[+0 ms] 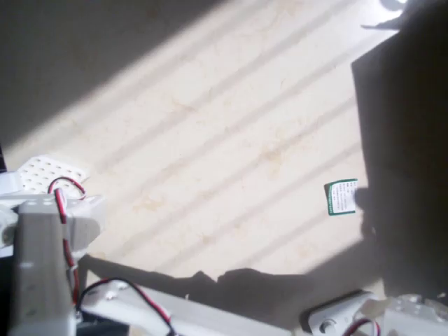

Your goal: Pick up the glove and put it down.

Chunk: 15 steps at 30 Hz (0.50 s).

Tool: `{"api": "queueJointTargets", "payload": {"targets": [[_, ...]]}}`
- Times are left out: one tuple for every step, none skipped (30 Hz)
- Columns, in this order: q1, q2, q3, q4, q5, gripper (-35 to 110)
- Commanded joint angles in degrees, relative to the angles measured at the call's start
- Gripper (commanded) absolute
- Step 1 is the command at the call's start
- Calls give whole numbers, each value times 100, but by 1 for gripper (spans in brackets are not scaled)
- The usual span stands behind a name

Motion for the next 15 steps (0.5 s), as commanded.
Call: {"api": "queueJointTargets", "payload": {"targets": [[211, -220, -141, 18, -53, 0], [272, -316, -141, 18, -53, 0], [316, -404, -141, 18, -53, 0], [343, -501, -141, 9, -53, 0], [352, -598, -141, -18, -53, 0], [352, -721, -141, -44, -53, 0], [352, -844, -141, -53, -53, 0], [352, -958, -149, -53, -44, 0], [352, -1072, -149, -53, -44, 0], [343, -1178, -149, -53, -44, 0], [325, -1274, -158, -53, -44, 0], [308, -1354, -158, -62, -44, 0], [290, -1433, -158, -62, -44, 0], [281, -1521, -167, -62, -44, 0], [272, -1608, -185, -62, -44, 0]]}}
